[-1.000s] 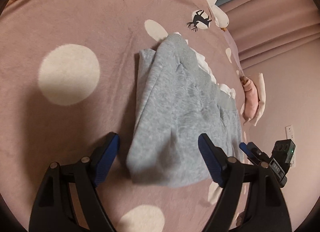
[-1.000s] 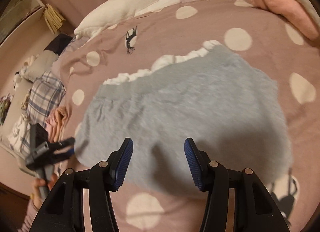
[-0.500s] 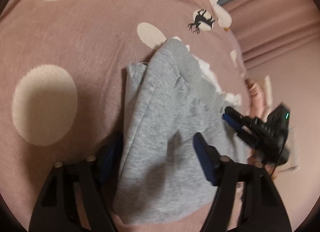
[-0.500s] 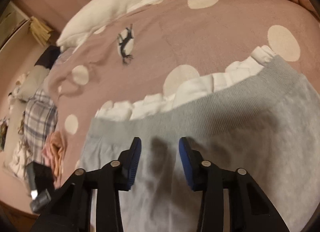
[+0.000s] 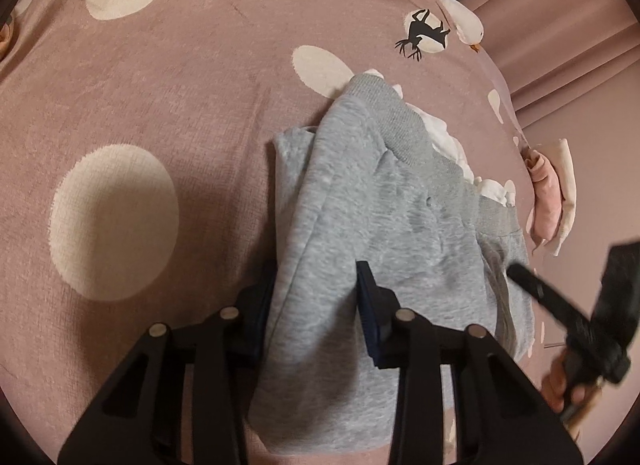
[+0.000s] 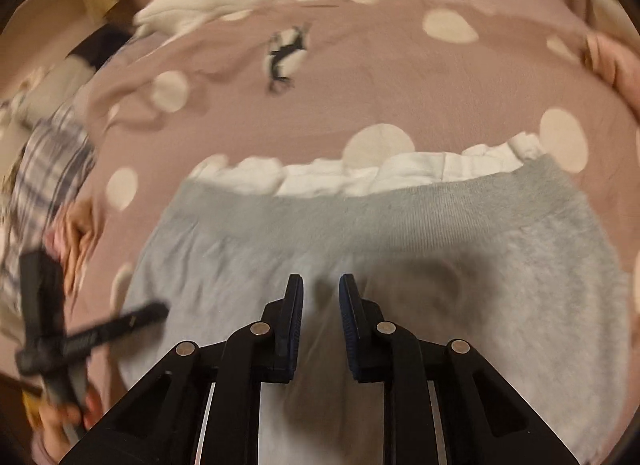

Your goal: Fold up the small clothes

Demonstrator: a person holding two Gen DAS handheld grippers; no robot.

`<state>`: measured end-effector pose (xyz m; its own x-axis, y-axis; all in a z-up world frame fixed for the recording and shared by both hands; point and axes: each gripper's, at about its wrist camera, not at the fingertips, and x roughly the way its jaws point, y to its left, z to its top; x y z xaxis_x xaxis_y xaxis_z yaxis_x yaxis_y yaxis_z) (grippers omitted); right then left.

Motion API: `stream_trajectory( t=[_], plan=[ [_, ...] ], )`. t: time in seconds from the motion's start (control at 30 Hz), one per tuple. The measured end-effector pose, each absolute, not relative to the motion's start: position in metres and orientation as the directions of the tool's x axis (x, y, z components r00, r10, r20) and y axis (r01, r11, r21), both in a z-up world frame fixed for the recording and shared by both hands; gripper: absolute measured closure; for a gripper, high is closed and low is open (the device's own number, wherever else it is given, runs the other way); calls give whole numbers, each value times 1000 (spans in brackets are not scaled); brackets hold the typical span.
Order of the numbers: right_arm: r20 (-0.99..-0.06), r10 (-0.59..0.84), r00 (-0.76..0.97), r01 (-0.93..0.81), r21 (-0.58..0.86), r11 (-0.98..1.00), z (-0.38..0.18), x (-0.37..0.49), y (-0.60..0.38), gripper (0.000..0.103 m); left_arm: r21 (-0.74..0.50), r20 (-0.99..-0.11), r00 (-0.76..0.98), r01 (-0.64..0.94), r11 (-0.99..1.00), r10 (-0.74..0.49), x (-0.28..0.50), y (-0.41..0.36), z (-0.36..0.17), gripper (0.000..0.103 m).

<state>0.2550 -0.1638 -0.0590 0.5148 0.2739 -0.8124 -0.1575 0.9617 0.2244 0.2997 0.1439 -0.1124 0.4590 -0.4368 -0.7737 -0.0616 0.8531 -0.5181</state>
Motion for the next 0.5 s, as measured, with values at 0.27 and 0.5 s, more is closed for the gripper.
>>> stream_trajectory(
  t=[0.27,0.5],
  plan=[
    [-873,256,415,-214,180,960,-101,230,-150,81,-515,-786,454,-105,851,-420,302,143,-110,82],
    [-791,443,423,-126,433,893,-90,232,-194,81,-461,-793,476,-62,885,-380,295,119,-76,94]
  ],
)
